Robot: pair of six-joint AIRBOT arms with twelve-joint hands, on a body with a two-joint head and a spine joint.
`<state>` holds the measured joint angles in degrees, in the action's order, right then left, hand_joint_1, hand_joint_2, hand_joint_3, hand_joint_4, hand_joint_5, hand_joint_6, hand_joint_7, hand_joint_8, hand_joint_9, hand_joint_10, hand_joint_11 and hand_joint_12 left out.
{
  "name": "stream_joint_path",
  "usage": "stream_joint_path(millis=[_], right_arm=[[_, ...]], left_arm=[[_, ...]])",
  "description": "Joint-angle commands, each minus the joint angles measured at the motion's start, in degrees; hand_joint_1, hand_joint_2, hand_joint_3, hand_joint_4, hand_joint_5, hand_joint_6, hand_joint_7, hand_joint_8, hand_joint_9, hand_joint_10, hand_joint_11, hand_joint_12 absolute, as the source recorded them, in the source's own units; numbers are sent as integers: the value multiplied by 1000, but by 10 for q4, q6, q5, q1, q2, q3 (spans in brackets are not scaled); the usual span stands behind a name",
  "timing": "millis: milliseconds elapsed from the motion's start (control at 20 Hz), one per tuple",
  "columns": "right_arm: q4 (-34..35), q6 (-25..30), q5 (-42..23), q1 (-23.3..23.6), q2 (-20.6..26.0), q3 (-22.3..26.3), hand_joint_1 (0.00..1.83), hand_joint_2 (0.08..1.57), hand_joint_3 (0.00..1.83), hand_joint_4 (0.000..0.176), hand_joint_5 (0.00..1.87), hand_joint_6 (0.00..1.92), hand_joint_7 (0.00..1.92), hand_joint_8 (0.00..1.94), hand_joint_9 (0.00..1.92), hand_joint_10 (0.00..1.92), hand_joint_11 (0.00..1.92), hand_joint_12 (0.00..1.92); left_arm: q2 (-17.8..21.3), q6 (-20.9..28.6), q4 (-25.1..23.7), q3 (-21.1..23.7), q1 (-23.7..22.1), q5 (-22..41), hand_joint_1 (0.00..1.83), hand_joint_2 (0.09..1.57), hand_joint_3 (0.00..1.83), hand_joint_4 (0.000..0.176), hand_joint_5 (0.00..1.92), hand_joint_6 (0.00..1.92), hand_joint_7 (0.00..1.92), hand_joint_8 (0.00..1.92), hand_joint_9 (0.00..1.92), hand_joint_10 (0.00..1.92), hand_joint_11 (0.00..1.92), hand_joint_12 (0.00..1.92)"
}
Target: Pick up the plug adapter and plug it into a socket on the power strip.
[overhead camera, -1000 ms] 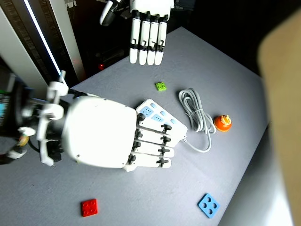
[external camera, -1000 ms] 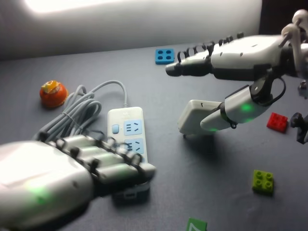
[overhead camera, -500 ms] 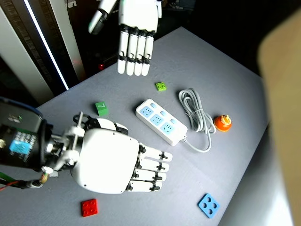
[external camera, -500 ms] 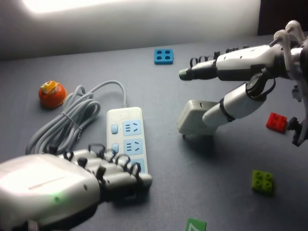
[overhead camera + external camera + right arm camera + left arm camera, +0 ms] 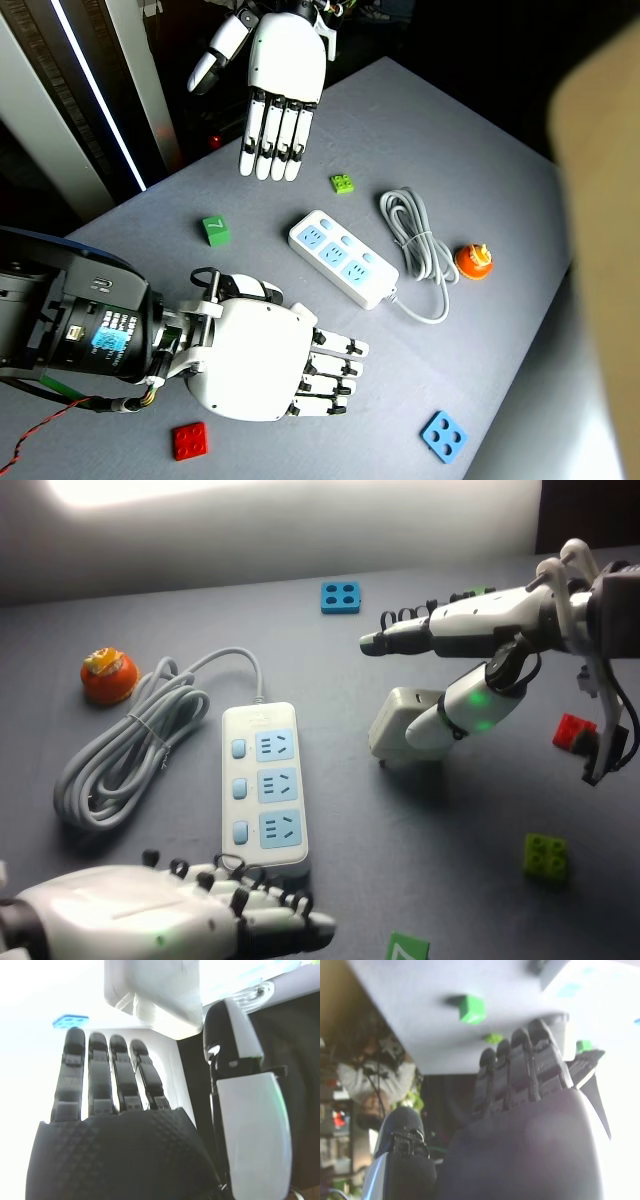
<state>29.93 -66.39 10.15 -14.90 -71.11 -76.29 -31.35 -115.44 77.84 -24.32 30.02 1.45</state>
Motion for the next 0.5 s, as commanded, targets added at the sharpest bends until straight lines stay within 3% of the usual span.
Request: stream_joint_path(millis=[0,200,450], right_arm=[[6,0,-47,1,0,-4,733,1145,7,0,47,3,50,3,58,4,0,215],[6,-2,-49,-7,-14,-19,782,1131,0,0,66,3,67,2,70,1,0,217],[2,-5,-51,-14,-25,-26,776,1124,0,0,77,2,79,2,82,3,0,262]], left_arm=[[-5,2,6,-2,-8,8,1,1179,0,0,110,0,95,0,102,0,0,278],[-35,-12,6,-18,3,33,0,1183,1,0,91,2,79,3,85,2,0,202],[-63,-35,5,-32,14,66,0,1187,0,0,109,2,90,2,95,2,0,265]])
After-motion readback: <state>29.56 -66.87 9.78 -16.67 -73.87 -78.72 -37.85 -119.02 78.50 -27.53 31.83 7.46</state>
